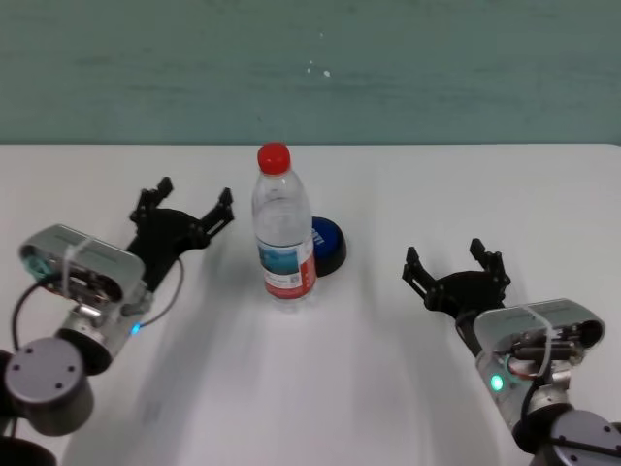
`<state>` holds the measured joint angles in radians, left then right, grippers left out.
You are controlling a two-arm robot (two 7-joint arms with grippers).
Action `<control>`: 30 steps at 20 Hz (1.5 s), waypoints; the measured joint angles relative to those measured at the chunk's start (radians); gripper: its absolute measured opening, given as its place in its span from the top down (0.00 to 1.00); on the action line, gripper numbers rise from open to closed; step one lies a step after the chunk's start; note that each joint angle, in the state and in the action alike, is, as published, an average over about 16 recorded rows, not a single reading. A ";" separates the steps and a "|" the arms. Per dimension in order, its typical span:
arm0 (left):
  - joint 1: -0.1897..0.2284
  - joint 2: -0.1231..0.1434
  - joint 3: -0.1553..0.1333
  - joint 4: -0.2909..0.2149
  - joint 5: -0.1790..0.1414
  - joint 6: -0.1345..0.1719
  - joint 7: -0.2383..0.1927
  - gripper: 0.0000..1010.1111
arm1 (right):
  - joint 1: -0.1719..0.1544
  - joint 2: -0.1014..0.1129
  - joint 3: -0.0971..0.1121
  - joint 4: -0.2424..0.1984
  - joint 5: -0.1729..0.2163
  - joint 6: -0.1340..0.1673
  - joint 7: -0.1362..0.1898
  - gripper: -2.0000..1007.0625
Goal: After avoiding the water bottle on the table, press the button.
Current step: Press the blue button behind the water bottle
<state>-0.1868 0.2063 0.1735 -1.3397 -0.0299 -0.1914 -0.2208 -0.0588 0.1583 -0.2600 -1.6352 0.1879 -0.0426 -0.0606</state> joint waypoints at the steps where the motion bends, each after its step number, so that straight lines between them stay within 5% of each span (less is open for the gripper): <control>1: 0.001 0.002 -0.003 -0.001 -0.002 0.000 -0.001 0.00 | 0.000 0.000 0.000 0.000 0.000 0.000 0.000 0.00; 13: 0.032 0.036 -0.044 -0.029 -0.032 0.002 -0.017 0.00 | 0.000 0.000 0.000 0.000 0.000 0.000 0.000 0.00; 30: 0.133 0.080 -0.095 -0.134 -0.094 -0.005 -0.047 0.00 | 0.000 0.000 0.000 0.000 0.000 0.000 0.000 0.00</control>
<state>-0.0538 0.2863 0.0781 -1.4735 -0.1234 -0.1962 -0.2676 -0.0588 0.1583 -0.2600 -1.6352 0.1879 -0.0426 -0.0606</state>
